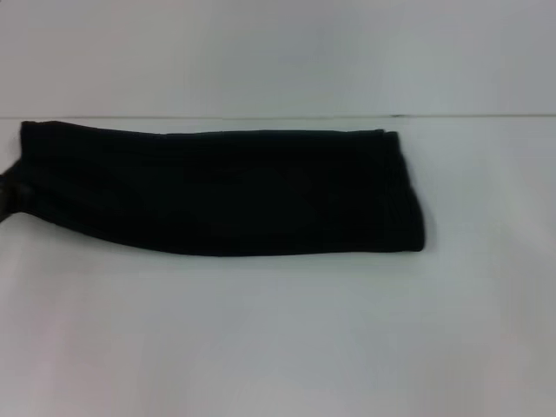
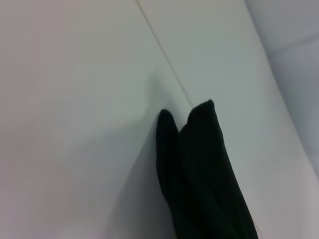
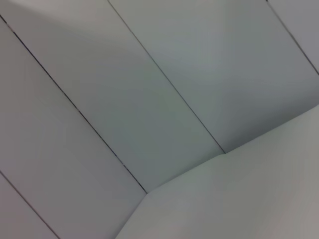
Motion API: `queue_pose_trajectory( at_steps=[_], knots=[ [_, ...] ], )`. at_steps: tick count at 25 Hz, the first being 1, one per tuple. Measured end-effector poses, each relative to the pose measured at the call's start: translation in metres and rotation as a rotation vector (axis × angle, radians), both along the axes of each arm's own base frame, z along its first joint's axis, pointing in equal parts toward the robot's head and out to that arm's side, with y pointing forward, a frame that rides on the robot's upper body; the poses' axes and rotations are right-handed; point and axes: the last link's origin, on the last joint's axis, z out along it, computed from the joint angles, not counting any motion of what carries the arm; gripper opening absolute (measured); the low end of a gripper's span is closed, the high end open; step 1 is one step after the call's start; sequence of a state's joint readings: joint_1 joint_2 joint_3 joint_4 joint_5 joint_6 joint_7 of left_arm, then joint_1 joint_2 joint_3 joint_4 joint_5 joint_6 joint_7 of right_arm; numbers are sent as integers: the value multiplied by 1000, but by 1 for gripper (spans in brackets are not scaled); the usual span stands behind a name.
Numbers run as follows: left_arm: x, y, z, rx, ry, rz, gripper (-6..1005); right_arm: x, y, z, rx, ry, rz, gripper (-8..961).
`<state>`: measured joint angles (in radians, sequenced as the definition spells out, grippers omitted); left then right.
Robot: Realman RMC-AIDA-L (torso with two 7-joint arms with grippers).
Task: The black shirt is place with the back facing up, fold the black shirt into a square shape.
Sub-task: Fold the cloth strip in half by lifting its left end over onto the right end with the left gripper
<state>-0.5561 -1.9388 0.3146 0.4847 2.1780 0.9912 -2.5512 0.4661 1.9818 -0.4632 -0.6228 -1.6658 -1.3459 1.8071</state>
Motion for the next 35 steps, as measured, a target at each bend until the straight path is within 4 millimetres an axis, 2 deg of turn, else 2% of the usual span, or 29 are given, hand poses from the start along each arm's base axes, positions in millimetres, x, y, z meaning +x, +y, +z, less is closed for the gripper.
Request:
queue_pose_trajectory(
  at_steps=[6, 10, 12, 13, 16, 19, 23, 27, 28, 30, 35],
  knots=[
    [-16, -2, 24, 53, 48, 49, 6, 3, -2, -1, -4, 3, -10, 775],
    [-9, 0, 30, 49, 57, 12, 6, 5, -3, -2, -8, 4, -15, 775],
    [4, 5, 30, 32, 41, -44, 6, 6, -4, -2, -9, 4, -17, 775],
    [19, 11, 29, 16, 17, -100, 6, 6, -5, -2, -10, 4, -17, 775],
    [42, 23, 27, -1, -14, -176, 6, 7, -5, -2, -12, 5, -19, 775],
    [84, 41, 17, -68, -33, -311, 15, 6, -6, -5, -17, 8, -16, 775],
    [146, 64, -7, -179, -16, -488, 15, 5, -6, -6, -19, 10, -13, 775],
    [205, 74, -44, -286, 19, -640, 16, 4, -4, -6, -20, 9, -14, 775],
    [212, 75, -49, -295, 28, -656, 16, 4, -4, -6, -19, 9, -13, 775],
    [236, 76, -77, -334, 72, -713, 16, 3, -3, -6, -19, 9, -11, 775],
    [259, 70, -136, -398, 228, -776, 15, 0, 0, -7, -23, 10, -5, 775]
  ],
)
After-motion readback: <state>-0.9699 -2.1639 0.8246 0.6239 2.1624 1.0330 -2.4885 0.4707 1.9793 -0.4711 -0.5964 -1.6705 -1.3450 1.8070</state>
